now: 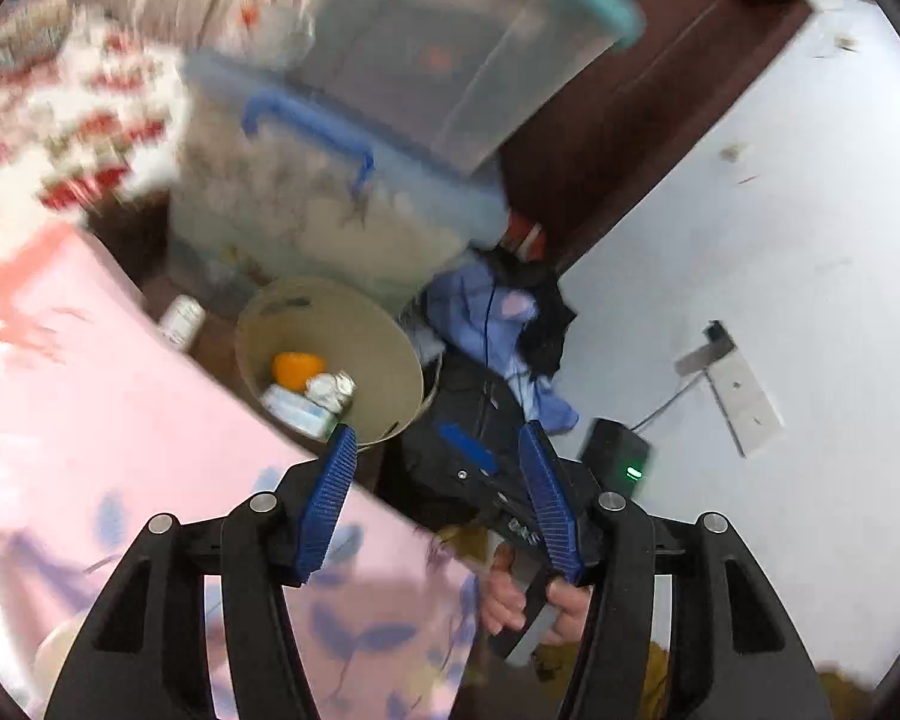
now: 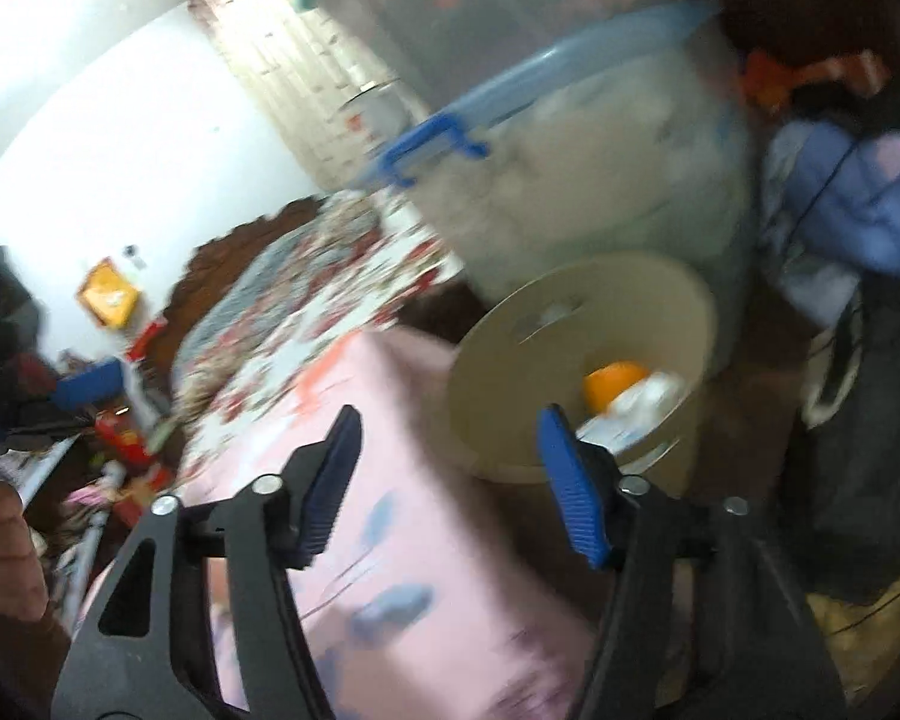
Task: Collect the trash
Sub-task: 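Open both tools over the wastebasket to drop the peel and paper, then grasp the clear plastic bottle with the left tool while the right tool grasps the paper cup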
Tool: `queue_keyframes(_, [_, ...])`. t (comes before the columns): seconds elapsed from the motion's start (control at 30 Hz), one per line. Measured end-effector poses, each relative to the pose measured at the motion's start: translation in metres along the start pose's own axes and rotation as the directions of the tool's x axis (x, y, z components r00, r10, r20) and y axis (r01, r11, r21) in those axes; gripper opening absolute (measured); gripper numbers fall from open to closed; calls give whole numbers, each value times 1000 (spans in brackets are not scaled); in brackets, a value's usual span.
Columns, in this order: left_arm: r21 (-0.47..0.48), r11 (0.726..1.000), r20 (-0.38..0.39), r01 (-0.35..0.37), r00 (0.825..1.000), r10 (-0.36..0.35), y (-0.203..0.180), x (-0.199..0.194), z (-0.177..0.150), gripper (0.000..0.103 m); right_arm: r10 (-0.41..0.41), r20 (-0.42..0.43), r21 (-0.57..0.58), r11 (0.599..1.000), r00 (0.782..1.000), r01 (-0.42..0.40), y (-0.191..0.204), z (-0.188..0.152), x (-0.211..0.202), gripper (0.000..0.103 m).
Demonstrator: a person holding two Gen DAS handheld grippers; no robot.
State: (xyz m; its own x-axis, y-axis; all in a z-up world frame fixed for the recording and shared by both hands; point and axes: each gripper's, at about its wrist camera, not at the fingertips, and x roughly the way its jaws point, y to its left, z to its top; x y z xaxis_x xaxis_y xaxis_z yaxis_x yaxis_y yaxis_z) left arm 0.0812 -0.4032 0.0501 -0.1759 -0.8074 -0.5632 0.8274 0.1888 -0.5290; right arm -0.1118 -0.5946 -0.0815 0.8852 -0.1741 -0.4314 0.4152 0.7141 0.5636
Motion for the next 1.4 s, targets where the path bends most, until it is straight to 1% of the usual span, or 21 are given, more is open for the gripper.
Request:
queue_keyframes(0.07, [25,998,63,-56,997,54,3,-46,-20,55,67,-48,-9,998,997,-67,20,-14,2,51])
queue_keyframes(0.1, [22,994,96,-108,990,105,9,-74,-35,55,94,-69,-14,995,993,-95,30,-20,5,50])
queue_keyframes(0.13, [14,991,111,-135,985,133,14,-91,-45,55,113,-85,-18,993,990,-115,39,-24,7,48])
queue_keyframes(0.2, [-39,977,144,-212,966,215,29,-133,-77,55,155,-121,-26,987,980,-159,60,-35,14,47])
queue_keyframes(0.27, [-89,961,162,-262,948,274,38,-159,-103,55,200,-149,-42,977,968,-208,87,-46,19,47])
queue_keyframes(0.43, [-234,917,182,-322,912,367,64,-213,-170,55,254,-204,-96,956,946,-277,142,-72,26,47])
queue_keyframes(0.5, [-260,908,170,-329,910,378,73,-220,-186,55,258,-219,-120,950,941,-289,158,-82,26,49])
queue_keyframes(0.67, [-263,897,117,-354,911,394,82,-211,-202,57,232,-269,-174,943,935,-284,185,-114,26,49])
queue_keyframes(0.77, [-228,884,76,-408,898,434,84,-187,-196,62,162,-292,-246,940,943,-238,193,-131,30,50])
queue_keyframes(0.8, [-217,873,58,-437,887,458,87,-178,-192,64,139,-287,-265,939,948,-218,193,-132,30,52])
queue_keyframes(0.87, [-206,849,12,-486,867,499,94,-156,-188,66,108,-267,-292,938,958,-187,188,-129,30,64])
queue_keyframes(0.9, [-204,840,-4,-502,859,512,96,-149,-185,66,81,-244,-327,931,966,-161,186,-125,29,67])
queue_keyframes(0.97, [-187,807,-57,-560,827,560,101,-127,-179,66,45,-221,-380,916,974,-128,184,-118,31,74])
queue_keyframes(1.0, [-165,800,-74,-577,816,573,101,-116,-176,66,28,-213,-419,900,977,-117,183,-113,35,76])
queue_keyframes(1.07, [-133,795,-86,-591,806,585,102,-103,-173,66,12,-212,-482,869,977,-115,182,-105,43,82])
queue_keyframes(1.1, [-118,785,-101,-608,794,599,103,-95,-172,67,17,-230,-519,844,973,-137,183,-100,52,83])
queue_keyframes(1.17, [-120,763,-134,-635,772,621,111,-84,-171,67,29,-260,-554,815,965,-173,185,-96,63,87])
queue_keyframes(1.3, [-168,744,-169,-646,763,624,125,-76,-171,67,60,-341,-623,733,938,-273,196,-95,90,87])
queue_keyframes(1.33, [-172,741,-173,-649,761,626,126,-75,-170,67,64,-362,-623,726,930,-292,198,-96,95,87])
queue_keyframes(1.37, [-174,738,-176,-651,758,628,127,-72,-170,67,71,-378,-616,725,923,-308,199,-95,100,80])
queue_keyframes(1.4, [-172,738,-174,-652,758,629,127,-70,-170,65,95,-406,-594,728,909,-342,199,-95,103,68])
